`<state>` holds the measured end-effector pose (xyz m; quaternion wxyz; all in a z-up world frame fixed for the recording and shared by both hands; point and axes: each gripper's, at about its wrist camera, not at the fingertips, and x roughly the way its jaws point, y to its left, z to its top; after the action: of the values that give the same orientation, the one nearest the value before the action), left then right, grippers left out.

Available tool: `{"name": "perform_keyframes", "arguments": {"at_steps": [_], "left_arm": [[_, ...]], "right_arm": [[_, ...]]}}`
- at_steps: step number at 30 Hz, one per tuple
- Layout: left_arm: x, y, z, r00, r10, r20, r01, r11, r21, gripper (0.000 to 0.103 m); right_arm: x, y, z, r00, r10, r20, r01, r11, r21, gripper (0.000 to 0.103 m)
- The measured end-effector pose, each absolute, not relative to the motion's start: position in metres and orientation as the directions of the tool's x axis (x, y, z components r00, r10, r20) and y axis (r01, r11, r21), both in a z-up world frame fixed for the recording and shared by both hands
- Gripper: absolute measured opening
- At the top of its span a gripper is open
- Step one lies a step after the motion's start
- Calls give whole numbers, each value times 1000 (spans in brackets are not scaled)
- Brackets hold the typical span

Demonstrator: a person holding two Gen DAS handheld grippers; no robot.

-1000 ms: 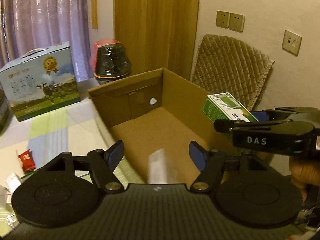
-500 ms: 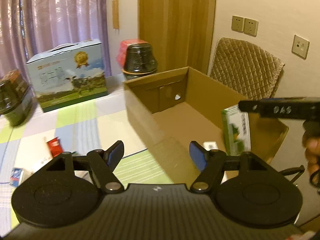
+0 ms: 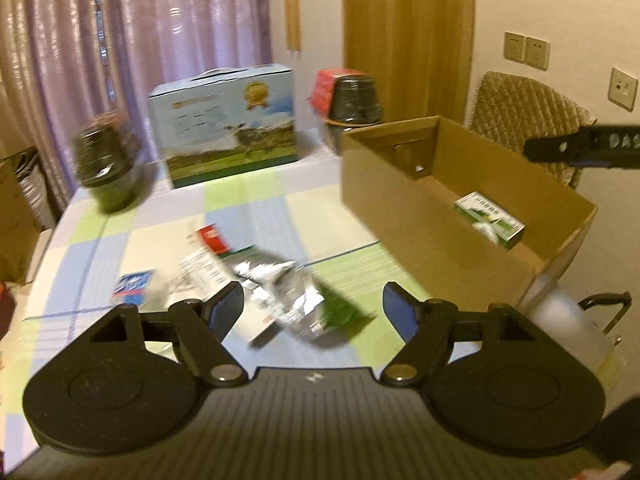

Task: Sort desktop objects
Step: 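Return both tools back over the table items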

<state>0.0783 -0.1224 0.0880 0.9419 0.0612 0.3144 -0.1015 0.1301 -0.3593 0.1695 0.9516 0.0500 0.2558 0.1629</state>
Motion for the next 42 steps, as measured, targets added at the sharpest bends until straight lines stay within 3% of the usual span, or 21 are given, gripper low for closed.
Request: {"name": "perform_keyframes", "arguments": {"at_steps": [9,19,25,42], "left_arm": [[39,-58,77,783,-57,-620,130,989,74,77],[30,-19,45,762,-14,-647,88,993,83,83],[31,-10,21,754,-4,-657,84,992,90,88],[45,-7,-6,730,-1,-684,62,996,64,94]], "right_arm": [[99,-300,162,759,449,-471,-380,894,239,84],[95,-263,119,706,482,-519,-415,875,248,87],[96,-243,97,700,480,-529,-461,869,179,95],[120,-215,57,589,489,-643,-578,811,87,96]]}}
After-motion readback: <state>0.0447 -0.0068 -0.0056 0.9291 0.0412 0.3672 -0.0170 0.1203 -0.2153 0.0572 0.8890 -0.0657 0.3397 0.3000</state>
